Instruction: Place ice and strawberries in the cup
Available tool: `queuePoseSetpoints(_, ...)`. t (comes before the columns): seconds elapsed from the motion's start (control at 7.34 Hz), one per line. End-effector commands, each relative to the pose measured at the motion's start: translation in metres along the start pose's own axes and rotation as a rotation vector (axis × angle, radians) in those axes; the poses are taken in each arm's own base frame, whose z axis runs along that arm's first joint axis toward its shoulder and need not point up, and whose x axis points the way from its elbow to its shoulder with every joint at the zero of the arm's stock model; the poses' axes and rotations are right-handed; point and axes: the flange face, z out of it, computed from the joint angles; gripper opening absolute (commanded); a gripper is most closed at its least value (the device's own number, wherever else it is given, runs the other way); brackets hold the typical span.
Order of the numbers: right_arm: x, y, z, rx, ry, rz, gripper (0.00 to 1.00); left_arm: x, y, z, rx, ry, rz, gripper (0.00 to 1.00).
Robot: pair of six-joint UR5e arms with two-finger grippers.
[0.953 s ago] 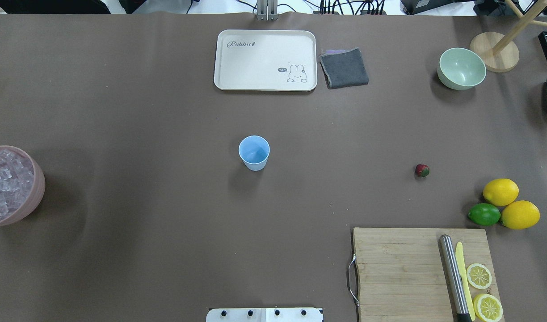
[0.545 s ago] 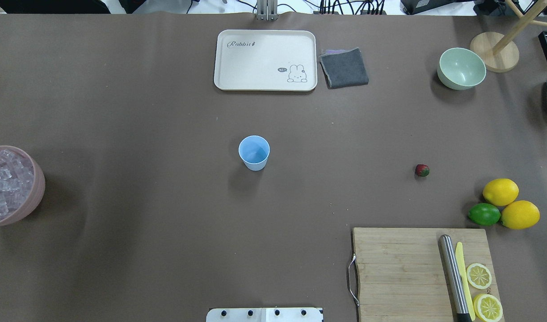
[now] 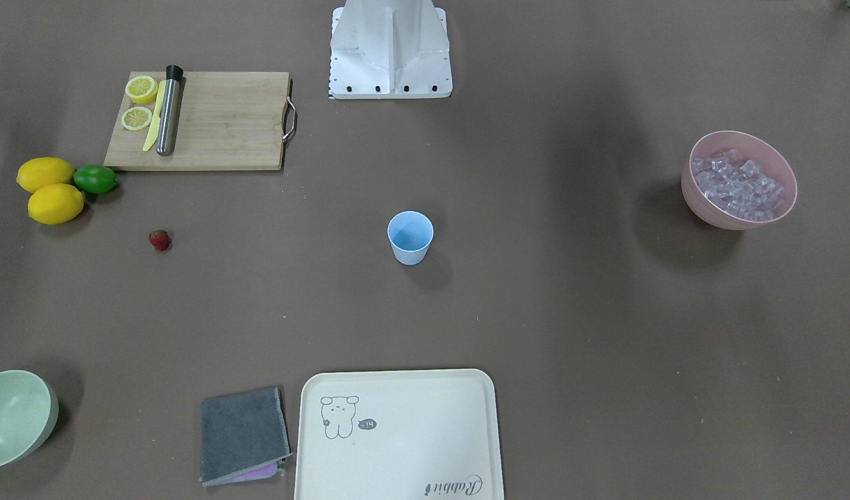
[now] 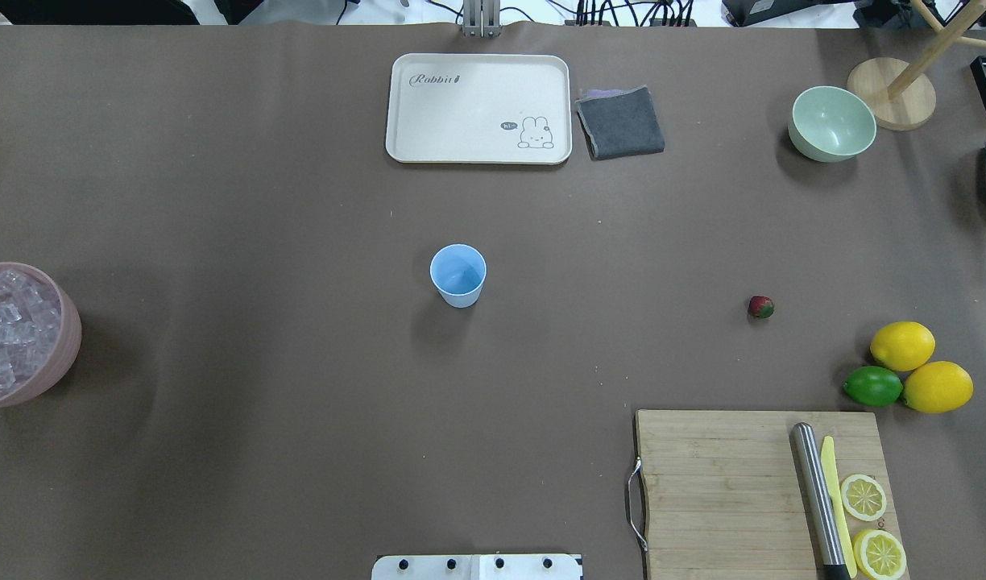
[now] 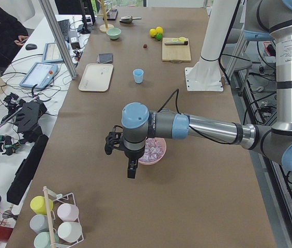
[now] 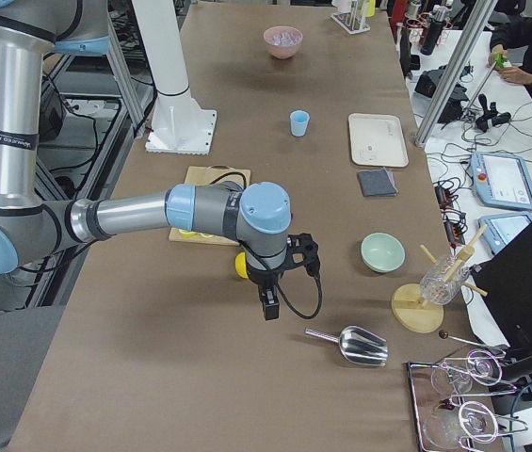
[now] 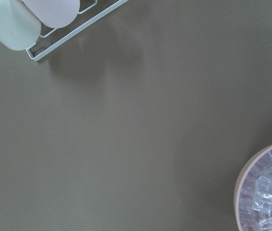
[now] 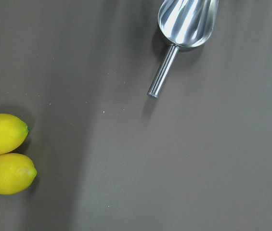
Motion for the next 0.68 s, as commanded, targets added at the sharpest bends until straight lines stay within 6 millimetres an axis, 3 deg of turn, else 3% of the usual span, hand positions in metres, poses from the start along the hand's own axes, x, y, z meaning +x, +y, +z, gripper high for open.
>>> queuePoseSetpoints(0.0,-0.003,-0.005,-0.007,0.011,0.011,-0.004,1.0,-0.003,-0.009,0.012,-0.021,-0.011,0.037,0.97)
queuePoseSetpoints(0.27,0.004,-0.003,0.001,-0.004,0.005,0.009,1.0,0.006,-0.005,0.022,-0.045,-0.004,0.057,0.97)
queuePoseSetpoints(0.54,0.012,0.006,0.005,-0.003,-0.006,0.039,1.0,0.013,-0.011,0.015,-0.027,0.004,0.067,0.97)
